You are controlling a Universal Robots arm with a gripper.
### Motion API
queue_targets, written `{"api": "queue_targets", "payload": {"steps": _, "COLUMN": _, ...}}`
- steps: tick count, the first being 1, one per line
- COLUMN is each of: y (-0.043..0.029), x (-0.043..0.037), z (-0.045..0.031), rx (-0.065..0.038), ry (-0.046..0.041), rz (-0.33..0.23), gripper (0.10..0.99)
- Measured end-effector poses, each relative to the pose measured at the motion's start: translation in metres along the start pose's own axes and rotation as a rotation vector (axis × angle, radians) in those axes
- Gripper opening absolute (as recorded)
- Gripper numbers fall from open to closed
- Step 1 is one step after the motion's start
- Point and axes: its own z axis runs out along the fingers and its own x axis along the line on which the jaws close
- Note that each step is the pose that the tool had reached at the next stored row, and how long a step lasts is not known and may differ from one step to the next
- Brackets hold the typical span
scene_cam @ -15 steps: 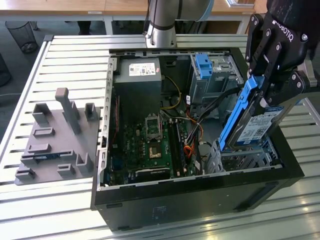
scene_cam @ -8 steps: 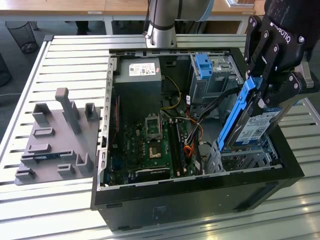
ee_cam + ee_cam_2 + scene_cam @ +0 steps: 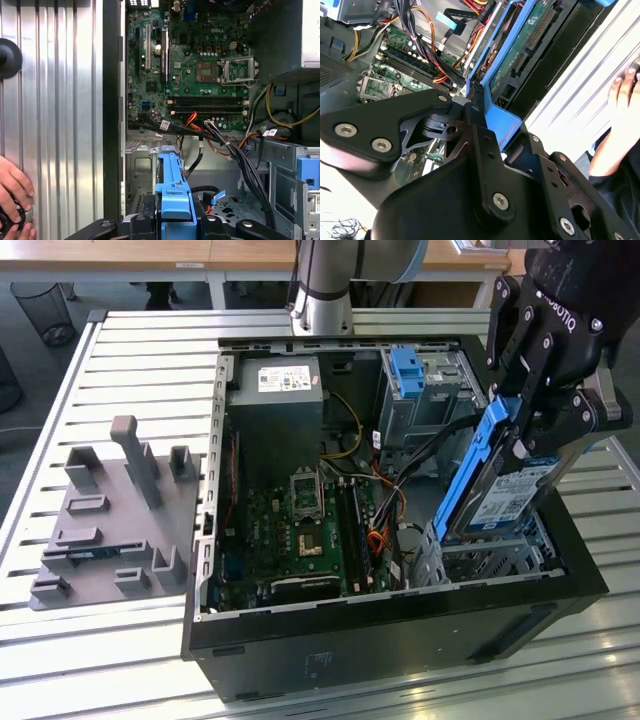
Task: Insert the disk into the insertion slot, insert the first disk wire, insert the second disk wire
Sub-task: 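Insert the disk into the insertion slot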
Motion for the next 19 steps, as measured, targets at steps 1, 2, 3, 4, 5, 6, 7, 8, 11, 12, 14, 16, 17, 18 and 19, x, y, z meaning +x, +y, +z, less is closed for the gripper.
{"api": "queue_targets", "payload": {"steps": 1, "y": 0.0, "x": 0.0, "z": 0.0007, "rx": 0.0, "ry": 0.0, "rz": 0.0, "gripper": 0.369}}
{"api": "queue_targets", "payload": {"steps": 2, "y": 0.0001, "x": 0.0, "z": 0.0014, "rx": 0.0, "ry": -0.0001, "rz": 0.0, "gripper": 0.369}}
{"api": "queue_targets", "payload": {"steps": 3, "y": 0.0001, "x": 0.0, "z": 0.0021, "rx": 0.0, "ry": 0.0, "rz": 0.0, "gripper": 0.369}}
{"api": "queue_targets", "payload": {"steps": 4, "y": 0.0002, "x": 0.0, "z": 0.0028, "rx": 0.0, "ry": 0.0, "rz": 0.0, "gripper": 0.369}}
{"api": "queue_targets", "payload": {"steps": 5, "y": 0.0002, "x": 0.0, "z": 0.0036, "rx": 0.0, "ry": 0.0, "rz": 0.0, "gripper": 0.369}}
{"api": "queue_targets", "payload": {"steps": 6, "y": 0.0003, "x": 0.0, "z": 0.0045, "rx": 0.0, "ry": -0.0001, "rz": 0.0, "gripper": 0.369}}
{"api": "queue_targets", "payload": {"steps": 7, "y": 0.0003, "x": 0.0, "z": 0.0053, "rx": 0.0, "ry": -0.0001, "rz": 0.0, "gripper": 0.369}}
{"api": "queue_targets", "payload": {"steps": 8, "y": 0.0004, "x": 0.0, "z": 0.0063, "rx": 0.0, "ry": -0.0003, "rz": 0.0, "gripper": 0.369}}
{"api": "queue_targets", "payload": {"steps": 11, "y": 0.0005, "x": 0.0, "z": 0.0089, "rx": 0.0, "ry": -0.0001, "rz": 0.0, "gripper": 0.369}}
{"api": "queue_targets", "payload": {"steps": 12, "y": 0.0005, "x": 0.0, "z": 0.0098, "rx": 0.0, "ry": -0.0002, "rz": 0.0, "gripper": 0.369}}
{"api": "queue_targets", "payload": {"steps": 14, "y": 0.0006, "x": 0.0, "z": 0.0116, "rx": 0.0, "ry": -0.0002, "rz": 0.0, "gripper": 0.369}}
{"api": "queue_targets", "payload": {"steps": 16, "y": 0.0007, "x": 0.0, "z": 0.0135, "rx": 0.0, "ry": -0.0002, "rz": 0.0, "gripper": 0.369}}
{"api": "queue_targets", "payload": {"steps": 17, "y": 0.0008, "x": 0.0, "z": 0.0144, "rx": 0.0, "ry": -0.0003, "rz": 0.0, "gripper": 0.369}}
{"api": "queue_targets", "payload": {"steps": 18, "y": 0.0009, "x": 0.0, "z": 0.0154, "rx": 0.0, "ry": -0.0004, "rz": 0.0, "gripper": 0.369}}
{"api": "queue_targets", "payload": {"steps": 19, "y": 0.0009, "x": 0.0, "z": 0.0163, "rx": 0.0, "ry": -0.0004, "rz": 0.0, "gripper": 0.369}}
